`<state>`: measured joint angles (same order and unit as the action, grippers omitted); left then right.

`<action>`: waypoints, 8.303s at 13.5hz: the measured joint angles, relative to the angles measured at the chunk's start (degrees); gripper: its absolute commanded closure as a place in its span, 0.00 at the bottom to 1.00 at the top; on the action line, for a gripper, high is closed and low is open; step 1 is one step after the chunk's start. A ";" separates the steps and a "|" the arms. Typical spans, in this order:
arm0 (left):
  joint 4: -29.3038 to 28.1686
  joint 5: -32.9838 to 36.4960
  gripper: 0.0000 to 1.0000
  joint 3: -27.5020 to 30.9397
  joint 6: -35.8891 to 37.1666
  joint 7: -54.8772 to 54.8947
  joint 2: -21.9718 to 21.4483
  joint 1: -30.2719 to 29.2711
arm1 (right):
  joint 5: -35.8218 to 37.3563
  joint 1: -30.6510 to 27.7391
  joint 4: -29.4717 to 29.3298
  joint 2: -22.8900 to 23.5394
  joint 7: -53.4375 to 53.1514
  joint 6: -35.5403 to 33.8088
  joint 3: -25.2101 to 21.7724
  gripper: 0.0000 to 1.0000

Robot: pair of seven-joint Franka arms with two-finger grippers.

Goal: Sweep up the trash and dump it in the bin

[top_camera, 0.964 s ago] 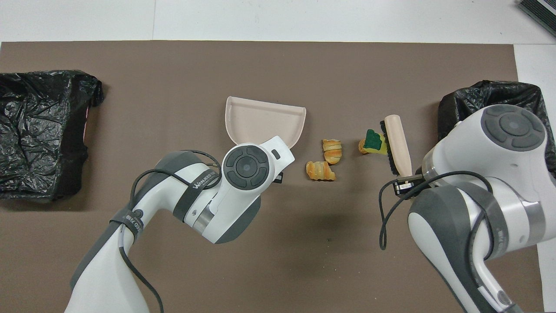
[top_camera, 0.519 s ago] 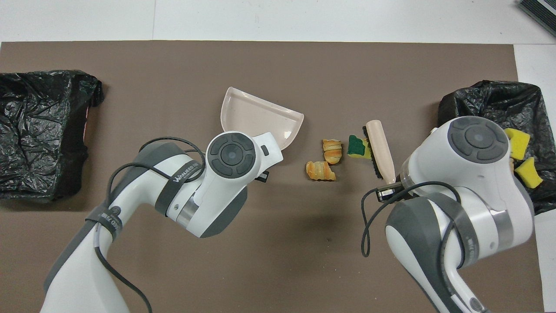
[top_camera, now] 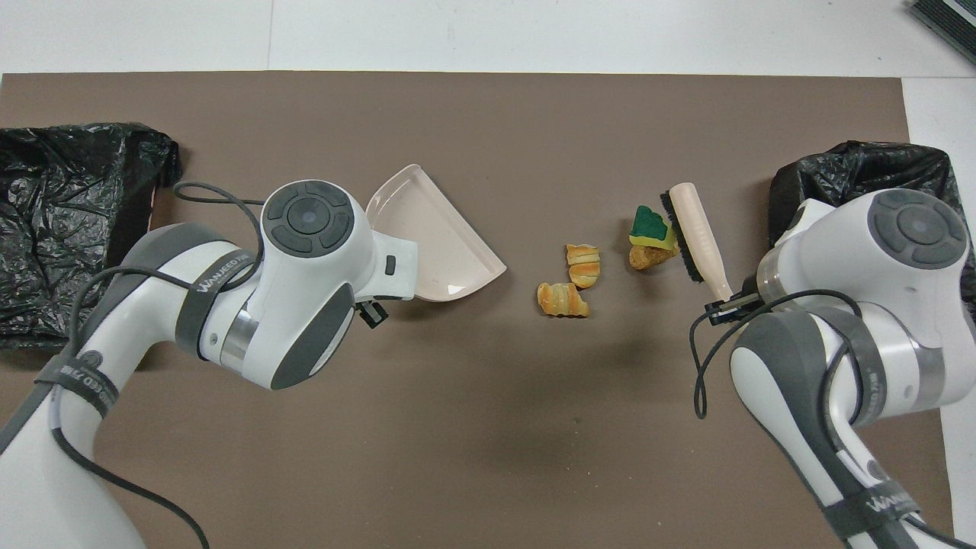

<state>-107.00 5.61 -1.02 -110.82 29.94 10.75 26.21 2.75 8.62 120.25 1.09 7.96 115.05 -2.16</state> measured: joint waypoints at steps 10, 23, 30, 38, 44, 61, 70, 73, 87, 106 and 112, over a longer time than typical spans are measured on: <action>-6.69 0.03 1.00 -0.37 -7.15 21.49 -2.66 -1.52 | 0.00 0.01 0.09 4.11 3.95 3.37 0.34 1.00; -11.76 0.39 1.00 -1.03 -13.36 17.79 -3.59 -0.92 | 0.81 -0.27 -4.20 11.13 -2.31 5.82 0.27 1.00; -13.33 0.39 1.00 -1.26 -13.37 6.33 -4.32 1.88 | 0.70 11.47 -3.27 11.57 -17.06 5.55 0.63 1.00; -14.31 3.40 1.00 -1.09 -13.40 8.79 -5.07 3.49 | -16.67 25.34 -3.16 10.81 -22.98 5.54 0.94 1.00; -14.32 3.49 1.00 -0.57 -14.35 18.14 -5.06 1.00 | -16.46 26.49 -3.85 8.95 -23.48 1.23 0.07 1.00; -2.35 -0.90 1.00 0.51 -13.65 63.91 -7.52 -32.84 | -10.07 41.34 3.00 1.89 -49.64 1.88 1.14 1.00; 15.46 7.18 1.00 0.70 -8.66 73.95 1.84 -49.37 | -10.60 44.30 3.83 4.16 -52.64 5.25 0.49 0.04; 18.34 18.49 1.00 0.11 -8.72 73.87 4.16 -49.66 | -10.67 44.24 3.09 4.13 -52.79 5.18 0.46 0.00; 20.45 50.20 1.00 -0.64 -3.86 61.98 1.82 -42.94 | -2.83 15.73 -22.57 1.75 -17.94 -21.27 -0.78 0.00; 9.81 2.26 1.00 -1.94 1.17 16.98 4.37 -17.91 | 0.82 -2.12 -31.15 -1.97 -1.89 -32.19 -0.45 0.00; 9.76 -1.81 1.00 -2.02 -1.25 -20.36 6.75 -3.01 | 0.82 -3.34 -31.10 -2.00 -1.95 -32.19 -0.89 0.00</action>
<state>-97.25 3.80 -3.04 -112.07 9.58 17.50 23.19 3.57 5.28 89.15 -0.91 6.01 82.86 -3.05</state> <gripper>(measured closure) 0.674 0.000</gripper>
